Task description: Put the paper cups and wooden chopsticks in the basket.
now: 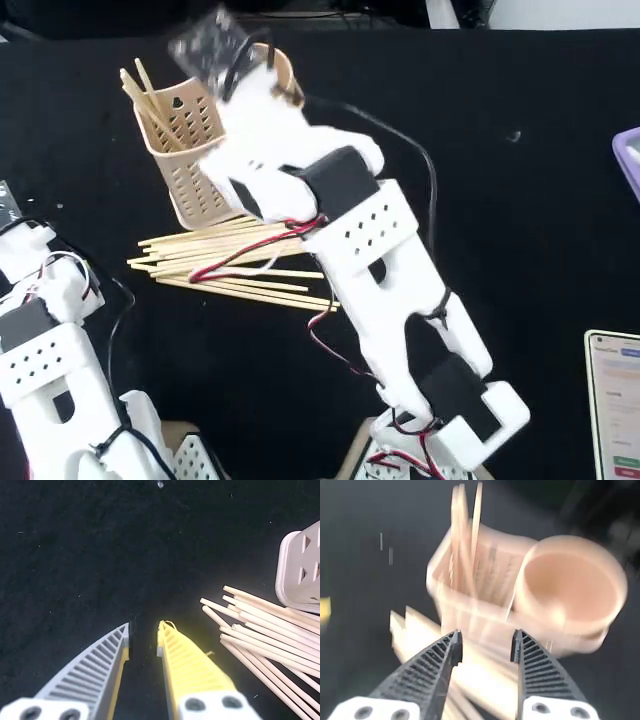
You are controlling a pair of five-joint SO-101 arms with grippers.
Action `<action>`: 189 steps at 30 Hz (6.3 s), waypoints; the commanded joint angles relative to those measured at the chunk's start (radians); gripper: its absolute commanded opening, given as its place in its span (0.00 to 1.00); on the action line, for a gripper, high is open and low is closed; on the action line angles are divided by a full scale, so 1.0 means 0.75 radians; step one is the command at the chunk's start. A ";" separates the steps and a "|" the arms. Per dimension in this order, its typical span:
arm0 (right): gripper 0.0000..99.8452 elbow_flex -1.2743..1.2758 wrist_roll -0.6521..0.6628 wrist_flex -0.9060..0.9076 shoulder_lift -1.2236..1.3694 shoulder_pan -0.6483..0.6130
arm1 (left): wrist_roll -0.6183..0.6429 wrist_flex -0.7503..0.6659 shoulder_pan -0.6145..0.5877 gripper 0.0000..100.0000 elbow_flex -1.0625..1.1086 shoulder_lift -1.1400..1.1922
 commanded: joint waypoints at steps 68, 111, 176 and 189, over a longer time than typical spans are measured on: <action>0.01 1.327 0.638 -0.158 -1.222 0.209 | -0.004 -0.012 -0.005 0.10 -0.015 -0.023; 0.13 2.102 0.511 -0.534 -1.204 0.260 | -0.004 -0.012 0.001 0.10 -0.017 -0.023; 0.01 1.402 0.462 -0.309 -0.713 0.252 | -0.004 -0.012 0.001 0.10 -0.013 -0.023; 0.01 0.895 0.274 -0.466 -0.983 -0.078 | -0.004 -0.012 0.003 0.10 -0.013 -0.023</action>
